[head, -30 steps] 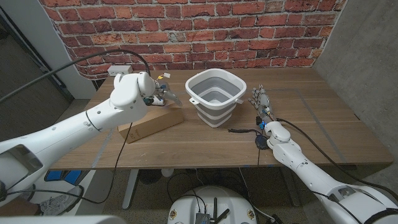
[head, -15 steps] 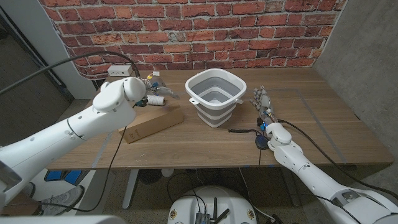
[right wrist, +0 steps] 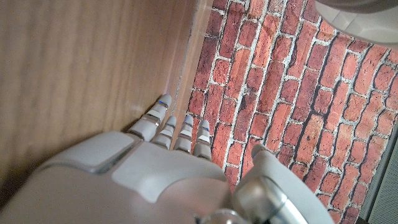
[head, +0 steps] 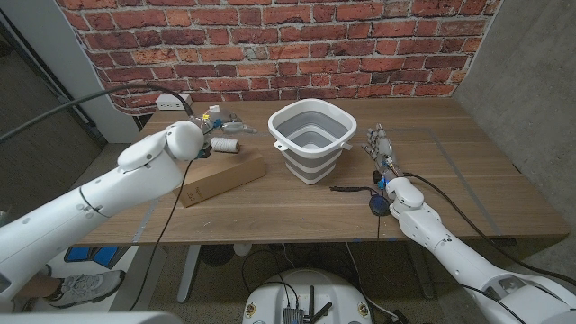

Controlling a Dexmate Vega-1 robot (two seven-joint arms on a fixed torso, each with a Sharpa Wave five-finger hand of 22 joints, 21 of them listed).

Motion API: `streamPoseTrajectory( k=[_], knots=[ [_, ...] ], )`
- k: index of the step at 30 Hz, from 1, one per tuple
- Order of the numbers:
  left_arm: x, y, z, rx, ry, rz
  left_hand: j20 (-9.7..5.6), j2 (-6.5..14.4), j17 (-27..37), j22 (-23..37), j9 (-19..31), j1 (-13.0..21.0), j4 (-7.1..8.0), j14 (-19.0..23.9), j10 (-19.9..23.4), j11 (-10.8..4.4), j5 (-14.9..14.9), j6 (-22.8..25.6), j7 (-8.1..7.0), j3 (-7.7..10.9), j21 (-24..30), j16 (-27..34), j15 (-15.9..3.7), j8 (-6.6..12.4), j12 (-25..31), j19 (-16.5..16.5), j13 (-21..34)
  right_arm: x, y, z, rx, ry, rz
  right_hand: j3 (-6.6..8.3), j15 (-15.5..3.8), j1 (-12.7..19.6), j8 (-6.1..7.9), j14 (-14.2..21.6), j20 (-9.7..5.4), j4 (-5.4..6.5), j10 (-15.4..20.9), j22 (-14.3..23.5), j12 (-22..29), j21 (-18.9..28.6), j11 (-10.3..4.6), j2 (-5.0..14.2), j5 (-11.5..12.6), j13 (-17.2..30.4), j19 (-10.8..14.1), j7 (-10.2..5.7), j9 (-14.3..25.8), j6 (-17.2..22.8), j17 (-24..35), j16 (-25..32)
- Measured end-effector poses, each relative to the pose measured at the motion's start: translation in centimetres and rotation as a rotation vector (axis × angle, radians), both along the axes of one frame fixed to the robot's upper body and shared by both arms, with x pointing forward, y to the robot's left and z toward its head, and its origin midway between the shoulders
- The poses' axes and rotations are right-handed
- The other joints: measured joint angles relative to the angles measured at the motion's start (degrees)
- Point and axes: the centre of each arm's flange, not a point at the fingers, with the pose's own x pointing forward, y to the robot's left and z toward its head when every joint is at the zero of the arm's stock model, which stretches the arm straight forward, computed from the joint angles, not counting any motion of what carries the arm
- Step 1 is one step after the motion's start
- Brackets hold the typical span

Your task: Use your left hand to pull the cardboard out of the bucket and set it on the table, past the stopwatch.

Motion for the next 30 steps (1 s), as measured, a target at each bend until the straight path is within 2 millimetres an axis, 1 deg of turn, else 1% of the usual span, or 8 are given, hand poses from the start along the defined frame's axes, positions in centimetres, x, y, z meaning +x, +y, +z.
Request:
streamPoseTrajectory(
  k=[3,6,8,14,24,26,27,30],
  knots=[
    [0.1,0.0,0.0,-0.036,-0.034,-0.020,0.31,-0.02,0.00,-0.01,0.00,-0.02,-0.02,-0.39,-0.28,0.13,0.00,-0.49,-0.13,-0.02,0.00,0.00,0.07,0.00,0.00,-0.30,0.00,0.0,-0.7,0.4,-0.009,-0.005,-0.007,0.00,0.00,0.00,0.00,0.00,0.01,0.00,0.00,0.00,0.00,0.00,0.00,0.00,0.00,0.00,-0.01,0.00,0.00,0.00,0.00,0.00],
    [0.4,0.2,-0.3,-0.078,-0.059,-0.035,0.08,-0.24,0.00,-0.01,0.00,-0.26,-0.17,-1.14,-1.00,-0.01,0.00,-0.49,-0.13,-0.17,0.00,0.00,0.08,0.00,0.00,-0.53,0.00,0.1,-1.0,0.6,-0.016,-0.007,-0.007,0.00,0.00,0.00,0.00,0.00,0.03,0.00,0.00,0.00,0.00,0.00,0.00,0.00,0.00,0.00,-0.03,0.00,0.00,0.00,0.00,0.00],
    [0.5,0.4,-0.5,-0.099,-0.070,-0.041,0.18,-0.03,0.00,-0.01,0.00,-0.48,-0.20,-1.30,-1.30,0.30,0.00,-0.62,-0.25,-0.15,0.00,0.00,0.18,0.00,0.00,-1.03,0.00,0.1,-1.2,0.7,-0.019,-0.008,-0.007,0.00,0.00,0.00,0.00,0.00,0.03,0.00,0.00,0.00,0.00,0.00,0.00,0.00,0.00,0.00,-0.03,0.00,0.00,0.00,0.00,0.00],
    [0.9,0.9,-1.2,-0.187,-0.109,-0.073,0.19,0.06,0.00,0.00,0.01,-0.85,-0.33,-1.70,-1.60,0.01,-0.22,-1.51,-0.58,-0.01,0.00,0.00,0.14,-0.22,0.00,-1.03,0.00,0.1,-1.9,1.4,-0.032,-0.013,-0.011,0.00,0.00,0.00,0.00,0.00,-0.18,0.00,0.00,0.00,0.00,0.00,0.00,0.00,0.00,0.00,-0.25,0.00,0.00,0.00,0.00,0.00],
    [1.6,1.9,-2.3,-0.308,-0.158,-0.118,0.20,0.92,0.00,0.00,0.01,-1.70,-0.33,-2.10,-1.68,-0.52,-0.22,-2.05,-0.62,-0.01,0.00,0.00,-0.27,-0.21,0.00,-1.64,0.01,-0.4,-2.4,2.7,-0.051,-0.030,-0.016,0.00,0.00,0.00,-0.23,0.00,-0.18,0.00,-0.03,0.03,0.00,0.01,0.03,0.00,0.00,0.00,-0.25,0.51,0.00,-0.51,0.00,0.00],
    [1.5,1.8,-2.1,-0.315,-0.171,-0.132,0.20,1.13,0.00,0.00,0.01,-1.92,-0.33,-2.10,-1.68,-0.52,-0.22,-2.05,-0.62,-0.01,0.00,0.00,-0.27,-0.21,0.00,-1.64,0.01,-0.5,-2.3,3.0,-0.053,-0.036,-0.014,0.00,0.00,0.00,-0.23,0.00,-0.51,0.00,-0.22,0.03,0.00,0.07,0.22,0.00,0.00,0.00,-0.57,0.51,0.00,-0.51,-0.11,0.00],
    [1.8,2.3,-2.6,-0.342,-0.174,-0.130,0.20,1.27,0.00,0.00,0.01,-2.05,-0.33,-2.53,-1.68,-0.52,-0.22,-2.04,-0.62,-0.01,0.00,0.00,-0.26,-0.21,0.00,-1.64,0.01,-0.5,-2.4,3.1,-0.056,-0.033,-0.019,0.00,0.00,0.00,-0.23,0.00,-0.60,0.00,-0.22,0.02,0.00,0.07,0.22,0.00,0.00,0.00,-0.66,0.51,0.00,-0.51,-0.14,0.00],
    [2.0,2.5,-2.8,-0.368,-0.188,-0.142,0.13,1.43,0.00,0.00,0.01,-2.22,-0.33,-2.82,-1.99,-0.82,-0.22,-2.04,-0.61,-0.01,0.00,0.00,-0.15,-0.21,0.00,-1.78,0.01,-0.6,-2.5,3.4,-0.060,-0.040,-0.022,0.00,-0.21,0.00,-0.23,-0.21,-0.73,0.00,-0.22,0.00,0.00,0.18,0.22,0.00,0.00,0.00,-0.77,0.82,0.00,-0.82,-0.14,0.00]
  ],
)
